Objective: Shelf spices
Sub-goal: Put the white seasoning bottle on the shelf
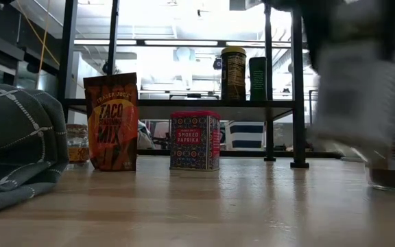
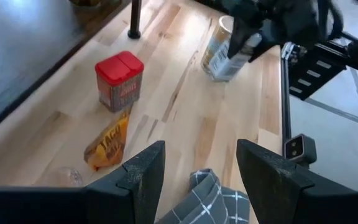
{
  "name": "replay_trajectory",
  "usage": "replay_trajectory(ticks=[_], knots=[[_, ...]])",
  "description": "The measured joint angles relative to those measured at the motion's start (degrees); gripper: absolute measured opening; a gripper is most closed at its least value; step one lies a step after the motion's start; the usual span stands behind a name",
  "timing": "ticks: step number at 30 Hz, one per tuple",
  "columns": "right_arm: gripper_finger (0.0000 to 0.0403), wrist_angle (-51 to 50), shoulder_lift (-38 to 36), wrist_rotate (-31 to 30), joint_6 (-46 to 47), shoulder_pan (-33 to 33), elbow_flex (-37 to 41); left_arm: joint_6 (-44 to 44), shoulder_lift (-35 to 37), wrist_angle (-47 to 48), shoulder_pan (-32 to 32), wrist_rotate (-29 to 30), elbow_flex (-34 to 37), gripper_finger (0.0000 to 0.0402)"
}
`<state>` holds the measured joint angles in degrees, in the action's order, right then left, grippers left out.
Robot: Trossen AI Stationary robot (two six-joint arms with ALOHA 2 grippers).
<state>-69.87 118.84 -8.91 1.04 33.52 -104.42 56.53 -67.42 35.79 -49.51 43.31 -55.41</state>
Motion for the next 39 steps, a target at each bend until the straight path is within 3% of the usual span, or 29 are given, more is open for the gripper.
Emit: replay_trajectory(ticks=[4,7,13,19,24,29,39], knots=[[0.018,-4.4,-1.1,-7.0,0.5,-3.0,-6.4,-5.4,0.0,-0.1,1.2,1.1,-1.8,0.0196],[0.018,-5.7,-1.7,-10.6,4.4,-6.4,-13.2,-15.9,0.0,-0.2,3.6,0.4,-4.5,0.0196],[0.018,0.2,-1.7,-10.6,10.7,-12.4,-24.3,-35.4,0.0,-0.5,11.1,-5.1,-8.7,0.0196],[0.018,5.1,-1.8,-10.1,11.9,-14.8,-26.8,-46.5,0.0,-9.1,18.5,-13.2,-9.2,0.0196],[0.018,8.3,-1.8,-10.2,12.0,-14.9,-26.9,-49.5,-0.3,-10.1,23.2,-17.4,-9.3,0.0196],[0.018,10.6,-1.8,-11.2,12.0,-14.9,-26.9,-49.3,-1.3,-12.1,27.5,-25.6,-9.3,0.0199],[0.018,10.1,-1.7,-11.8,10.5,-15.0,-26.9,-50.2,-3.6,-15.0,32.4,-35.7,-9.2,0.0262]])
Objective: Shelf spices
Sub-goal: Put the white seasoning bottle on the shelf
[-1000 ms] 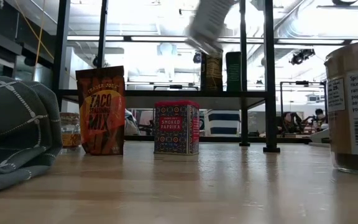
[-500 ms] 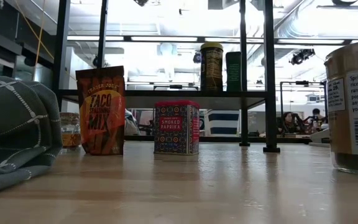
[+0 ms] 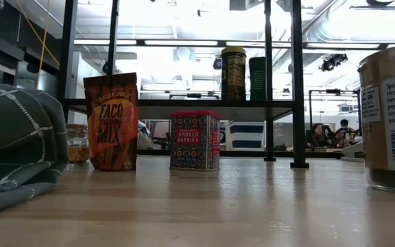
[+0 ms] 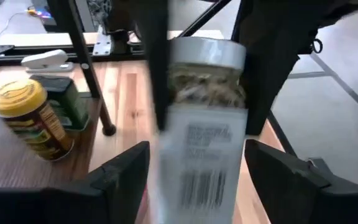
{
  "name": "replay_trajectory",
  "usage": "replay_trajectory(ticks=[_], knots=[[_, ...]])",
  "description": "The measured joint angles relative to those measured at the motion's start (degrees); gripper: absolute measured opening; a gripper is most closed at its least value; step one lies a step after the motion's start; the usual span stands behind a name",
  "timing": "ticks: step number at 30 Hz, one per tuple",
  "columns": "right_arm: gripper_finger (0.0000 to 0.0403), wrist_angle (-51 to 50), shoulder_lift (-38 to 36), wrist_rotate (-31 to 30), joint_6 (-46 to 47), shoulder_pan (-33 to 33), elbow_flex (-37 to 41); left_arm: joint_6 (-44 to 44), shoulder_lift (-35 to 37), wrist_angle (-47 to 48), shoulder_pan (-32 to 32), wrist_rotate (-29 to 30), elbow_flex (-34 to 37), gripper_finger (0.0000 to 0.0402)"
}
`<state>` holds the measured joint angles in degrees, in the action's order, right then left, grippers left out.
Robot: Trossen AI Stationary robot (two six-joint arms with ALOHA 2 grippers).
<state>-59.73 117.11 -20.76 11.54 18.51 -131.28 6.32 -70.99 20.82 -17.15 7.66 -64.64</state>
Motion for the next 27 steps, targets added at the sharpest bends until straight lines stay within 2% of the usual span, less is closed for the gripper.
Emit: replay_trajectory(ticks=[7,15,20,23,26,27], knots=[[0.018,-0.4,0.0,-1.2,-0.9,-1.1,0.0,0.0,-2.6,-5.0,0.0,1.0,0.0,0.028],[0.018,0.2,0.1,0.0,-1.3,-1.2,0.0,-0.8,-2.6,2.6,-0.4,0.8,0.0,0.028],[0.018,-0.4,-0.2,-0.5,-2.6,-1.0,0.0,-4.2,-2.7,3.0,-1.1,4.5,0.0,0.0279],[0.018,-0.3,-0.3,-0.6,-2.3,-0.9,0.0,-4.5,-2.7,3.6,-1.1,4.8,-0.5,0.0256],[0.018,0.1,-0.8,0.3,-1.8,-0.7,0.0,-5.7,-2.7,4.4,-1.1,5.3,-1.2,0.0189],[0.018,0.4,-1.0,1.3,-1.7,-0.6,0.0,-5.6,-2.7,4.5,-1.1,6.0,-1.3,0.0186]])
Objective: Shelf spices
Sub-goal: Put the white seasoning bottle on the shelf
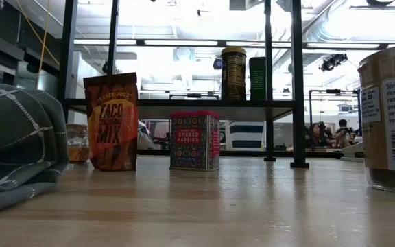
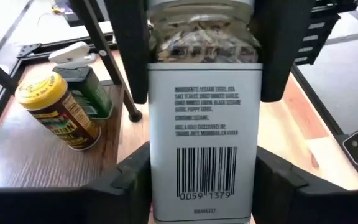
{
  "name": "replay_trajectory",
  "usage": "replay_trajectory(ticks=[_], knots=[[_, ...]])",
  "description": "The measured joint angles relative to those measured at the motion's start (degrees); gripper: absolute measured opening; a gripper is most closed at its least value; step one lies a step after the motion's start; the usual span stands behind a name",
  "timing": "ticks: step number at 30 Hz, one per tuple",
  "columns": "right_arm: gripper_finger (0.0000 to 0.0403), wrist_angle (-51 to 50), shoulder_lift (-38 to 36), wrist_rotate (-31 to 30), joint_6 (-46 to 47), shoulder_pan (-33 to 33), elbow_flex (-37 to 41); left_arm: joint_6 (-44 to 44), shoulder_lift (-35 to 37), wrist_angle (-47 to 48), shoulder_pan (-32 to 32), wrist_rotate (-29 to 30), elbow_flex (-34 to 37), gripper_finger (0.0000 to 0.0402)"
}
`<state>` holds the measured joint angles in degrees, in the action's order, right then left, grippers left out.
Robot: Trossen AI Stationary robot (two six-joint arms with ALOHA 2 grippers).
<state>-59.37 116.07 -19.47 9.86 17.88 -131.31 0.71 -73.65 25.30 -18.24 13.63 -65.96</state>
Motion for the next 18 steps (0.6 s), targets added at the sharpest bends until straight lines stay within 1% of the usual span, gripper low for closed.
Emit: replay_trajectory(ticks=[3,4,6,9,12,15,16,18], knots=[[0.0181,-0.2,-0.2,0.2,1.0,0.0,0.0,-0.3,0.1,0.4,0.1,0.4,-0.5,0.0186],[0.019,-0.5,-0.2,0.1,1.4,0.1,0.0,-0.3,0.0,0.4,0.2,0.4,-0.6,0.0186],[0.0229,-1.4,-0.2,-0.3,1.3,0.1,0.0,-1.9,0.0,0.5,0.6,0.7,-0.5,0.0186],[0.0293,-3.1,-0.4,-2.5,1.1,0.2,-0.1,-3.9,0.0,2.8,0.7,3.9,0.6,0.0186],[0.033,-4.4,-1.1,-3.3,3.8,0.2,-0.1,1.4,0.0,3.8,0.7,4.8,2.5,0.0186],[0.0341,-6.0,-3.0,-3.9,8.5,0.8,-0.1,8.6,0.3,-2.1,-0.8,5.3,5.8,0.0186],[0.0342,-6.9,-3.7,-4.9,10.0,1.2,-0.1,10.6,0.4,-5.5,-1.6,6.3,6.9,0.0186],[0.0343,-9.7,-5.3,-8.8,12.6,2.7,-0.1,13.8,0.4,-15.0,-3.1,10.2,9.9,0.0186]])
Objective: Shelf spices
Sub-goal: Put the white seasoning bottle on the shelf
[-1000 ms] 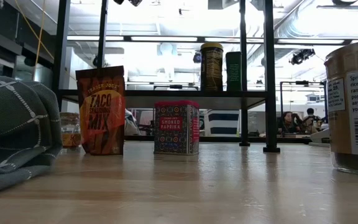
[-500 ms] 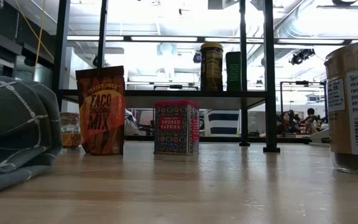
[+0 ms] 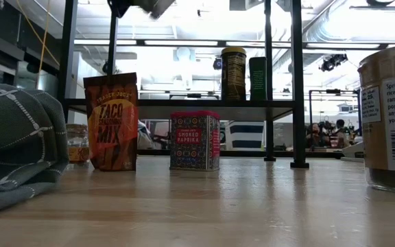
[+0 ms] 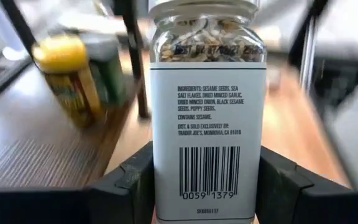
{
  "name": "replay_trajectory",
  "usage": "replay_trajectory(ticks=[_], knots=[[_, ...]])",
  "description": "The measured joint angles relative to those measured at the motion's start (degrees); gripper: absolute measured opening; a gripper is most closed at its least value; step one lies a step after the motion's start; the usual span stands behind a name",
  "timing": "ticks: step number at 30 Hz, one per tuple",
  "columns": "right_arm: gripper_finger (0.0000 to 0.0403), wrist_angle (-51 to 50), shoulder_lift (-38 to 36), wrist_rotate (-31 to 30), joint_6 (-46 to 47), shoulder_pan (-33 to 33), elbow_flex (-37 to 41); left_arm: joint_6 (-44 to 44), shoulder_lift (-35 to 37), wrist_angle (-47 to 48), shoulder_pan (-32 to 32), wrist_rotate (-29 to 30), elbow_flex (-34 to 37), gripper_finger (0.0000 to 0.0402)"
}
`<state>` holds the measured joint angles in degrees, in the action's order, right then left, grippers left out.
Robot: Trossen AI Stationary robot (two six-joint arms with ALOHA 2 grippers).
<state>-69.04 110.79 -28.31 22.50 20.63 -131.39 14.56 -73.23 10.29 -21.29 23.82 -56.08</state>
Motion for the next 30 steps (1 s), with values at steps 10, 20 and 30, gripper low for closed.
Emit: replay_trajectory(ticks=[10,20,30], knots=[[0.0345,-16.2,-3.6,-35.4,20.3,10.2,0.0,3.3,-6.9,-30.6,0.4,33.8,14.5,0.0186],[0.0346,-17.4,-4.5,-40.2,26.6,12.0,0.0,11.3,-17.9,-41.9,6.7,29.9,12.6,0.0186],[0.0346,-17.3,-5.1,-42.7,23.7,12.8,0.0,6.5,-25.5,-43.5,9.8,33.7,9.8,0.0186]])
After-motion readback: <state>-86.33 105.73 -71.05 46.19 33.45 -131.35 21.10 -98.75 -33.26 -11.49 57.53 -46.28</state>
